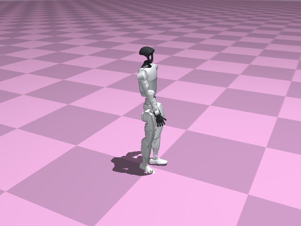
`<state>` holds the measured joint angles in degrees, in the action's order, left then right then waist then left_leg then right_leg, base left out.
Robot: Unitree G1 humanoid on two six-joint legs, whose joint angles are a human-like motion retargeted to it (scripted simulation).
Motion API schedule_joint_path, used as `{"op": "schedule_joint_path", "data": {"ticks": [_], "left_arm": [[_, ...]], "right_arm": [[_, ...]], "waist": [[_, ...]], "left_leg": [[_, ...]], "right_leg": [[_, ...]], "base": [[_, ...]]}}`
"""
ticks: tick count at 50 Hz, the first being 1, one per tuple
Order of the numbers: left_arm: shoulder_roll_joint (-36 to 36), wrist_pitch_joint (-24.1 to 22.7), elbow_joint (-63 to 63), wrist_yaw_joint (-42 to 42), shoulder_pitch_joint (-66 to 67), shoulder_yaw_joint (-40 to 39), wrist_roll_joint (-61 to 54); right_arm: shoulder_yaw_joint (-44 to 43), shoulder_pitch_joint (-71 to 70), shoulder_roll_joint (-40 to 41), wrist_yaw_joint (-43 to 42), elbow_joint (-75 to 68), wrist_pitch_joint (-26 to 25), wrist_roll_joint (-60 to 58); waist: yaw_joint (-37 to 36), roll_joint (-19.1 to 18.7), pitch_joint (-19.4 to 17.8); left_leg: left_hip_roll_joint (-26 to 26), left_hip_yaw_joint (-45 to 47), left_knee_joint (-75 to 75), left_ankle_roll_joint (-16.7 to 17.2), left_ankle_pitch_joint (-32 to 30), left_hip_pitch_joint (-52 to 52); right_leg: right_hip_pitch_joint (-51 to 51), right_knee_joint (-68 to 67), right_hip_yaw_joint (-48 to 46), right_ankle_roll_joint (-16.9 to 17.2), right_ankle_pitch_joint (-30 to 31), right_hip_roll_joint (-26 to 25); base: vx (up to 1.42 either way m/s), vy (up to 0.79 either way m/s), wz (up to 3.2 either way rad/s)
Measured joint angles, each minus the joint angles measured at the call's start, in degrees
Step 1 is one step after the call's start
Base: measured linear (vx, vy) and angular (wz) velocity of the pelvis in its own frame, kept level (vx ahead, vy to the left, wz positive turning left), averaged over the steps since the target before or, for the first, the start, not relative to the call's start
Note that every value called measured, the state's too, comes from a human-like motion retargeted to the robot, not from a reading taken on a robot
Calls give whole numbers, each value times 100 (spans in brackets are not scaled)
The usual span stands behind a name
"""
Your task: Upper body actions
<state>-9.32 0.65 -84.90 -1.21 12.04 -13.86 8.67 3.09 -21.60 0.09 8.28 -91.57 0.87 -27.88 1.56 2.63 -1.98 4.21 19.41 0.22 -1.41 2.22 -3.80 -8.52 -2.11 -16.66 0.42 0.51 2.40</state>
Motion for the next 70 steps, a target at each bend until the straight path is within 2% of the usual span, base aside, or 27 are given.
{"op": "schedule_joint_path", "data": {"ticks": [3, 8, 13, 15, 18, 20, 21, 23, 26, 29, 35, 40, 45, 52, 58, 60, 62, 63, 65, 67, 68, 70], "left_arm": [[37, 34, -188, 137, 90, -132, -98], [-19, -26, -318, 405, 107, -166, -167], [-102, -157, -368, 740, -47, -18, -176], [-143, -176, -468, 853, -180, 45, -268], [-222, -272, -631, 890, -474, 193, -550], [-292, -541, -757, 854, -898, 431, -831], [-288, -637, -719, 937, -1064, 504, -849], [-266, -764, -609, 1067, -1329, 635, -874], [-240, -878, -290, 977, -1900, 685, -1076], [-139, -1018, 84, 766, -2609, 377, -1280], [-150, -1218, 744, 917, -3702, 359, -1222], [-326, -1133, 885, 1354, -4243, 614, -769], [-356, -1092, 831, 1299, -4207, 662, -728], [-208, -909, 477, 1007, -3423, 783, -522], [76, -659, -17, 487, -2415, 786, -535], [175, -588, -255, 321, -2048, 791, -494], [146, -497, -464, 165, -1789, 767, -371], [120, -393, -604, 82, -1624, 722, -250], [22, -146, -818, -28, -1367, 614, 16], [2, 132, -976, -9, -1216, 469, 143], [29, 160, -1004, 90, -1108, 354, 105], [69, 62, -952, 196, -841, 126, -231]], "right_arm": [[20, 41, -16, 170, 19, 42, -12], [-2, 276, -115, 81, 114, 88, 30], [-162, 1003, -290, 33, 572, 354, -257], [-232, 1361, -375, -86, 710, 493, -430], [-309, 1883, -523, -513, 691, 593, -675], [-413, 2140, -658, -806, 510, 527, -855], [-442, 2233, -731, -870, 402, 474, -923], [-484, 2398, -855, -939, 214, 367, -1025], [-591, 2626, -1064, -968, -105, 107, -1202], [-809, 2847, -1209, -1087, -462, -117, -1235], [-1272, 3429, -1296, -1209, -583, -421, -693], [-1428, 3551, -1259, -1193, -583, -454, -255], [-1344, 3177, -1144, -976, -583, -260, -489], [-981, 2779, -854, -693, 291, 181, -516], [-602, 2496, -801, -701, 822, 383, -592], [-501, 2403, -809, -676, 990, 446, -642], [-411, 2364, -795, -600, 1095, 484, -660], [-360, 2344, -782, -543, 1136, 506, -668], [-302, 2333, -723, -403, 1142, 512, -684], [-412, 2169, -666, -252, 1122, 457, -772], [-460, 2089, -651, -185, 1164, 427, -803], [-364, 1986, -638, -89, 1275, 449, -834]], "waist": [[225, 40, 55], [-27, 127, 15], [-198, 149, 22], [-195, 115, -4], [-126, 12, -199], [-180, -188, -488], [-216, -264, -587], [-100, -408, -732], [325, -593, -963], [821, -580, -1153], [1344, -426, -1281], [1482, -389, -1404], [1488, -432, -1393], [1088, -523, -1042], [697, -451, -585], [594, -248, -387], [409, -98, -294], [269, 42, -226], [-20, 282, -60], [-253, 288, 101], [-260, 264, 117], [-166, 235, -37]], "left_leg": [[81, -211, -39, -29, 65, -47], [120, -49, 42, -110, 165, -29], [153, -83, 67, -206, 282, -93], [109, -164, 113, -248, 338, -121], [-84, -306, 243, -279, 414, -236], [-375, -208, 313, -277, 482, -421], [-479, -99, 333, -276, 505, -488], [-666, -80, 394, -282, 527, -550], [-908, -119, 525, -325, 561, -578], [-976, -225, 567, -392, 541, -587], [-943, -364, 522, -487, 460, -648], [-1029, -376, 684, -483, 504, -699], [-1107, -278, 772, -455, 579, -708], [-1053, 14, 647, -378, 612, -669], [-762, 140, 462, -305, 587, -552], [-384, 53, 441, -327, 592, -411], [-175, 129, 413, -304, 598, -389], [-8, 202, 373, -278, 593, -392], [198, 365, 262, -205, 551, -389], [164, 503, 227, -155, 509, -134], [115, 480, 245, -126, 486, -6], [45, 486, 274, -101, 441, 41]], "right_leg": [[-9, -7, -138, 70, -7, 74], [1, -82, 32, 148, 6, 153], [23, -392, 45, 300, -162, 211], [68, -700, 47, 372, -266, 189], [192, -1565, -109, 360, 74, 144], [627, -2895, -140, 266, 738, 225], [949, -3510, 38, 86, 1046, 188], [1455, -4439, 208, -95, 1326, 48], [2241, -5873, -171, -160, 1018, 209], [3285, -7093, -370, -290, 749, 359], [4911, -7908, -429, -461, 574, 360], [5277, -7741, -579, -701, 468, 326], [4802, -7371, -602, -637, 542, 224], [3029, -6124, -420, -337, 978, 227], [1182, -3271, 324, 70, 1726, -240], [412, -1784, 650, 644, 1129, -278], [-39, -1007, -169, 524, 187, 42], [-95, -602, -251, 354, -53, 117], [30, -278, 146, 241, 122, 213], [252, -101, 67, 330, 280, 339], [310, -13, -117, 322, 305, 335], [361, -2, 128, 219, 316, 204]], "base": [[12, 9, 31], [13, 11, -33], [18, 14, -3], [19, 15, 18], [12, 7, 14], [-1, 12, -41], [-4, 9, -58], [-3, 11, -10], [-5, 15, 37], [-4, 11, 55], [5, 1, 41], [2, -1, 6], [1, -1, -16], [3, -5, -41], [2, -11, -29], [-2, -15, -12], [-2, -14, -43], [2, -16, -69], [0, -20, -74], [-25, -22, -30], [-31, -24, 12], [-21, -22, 11]]}}
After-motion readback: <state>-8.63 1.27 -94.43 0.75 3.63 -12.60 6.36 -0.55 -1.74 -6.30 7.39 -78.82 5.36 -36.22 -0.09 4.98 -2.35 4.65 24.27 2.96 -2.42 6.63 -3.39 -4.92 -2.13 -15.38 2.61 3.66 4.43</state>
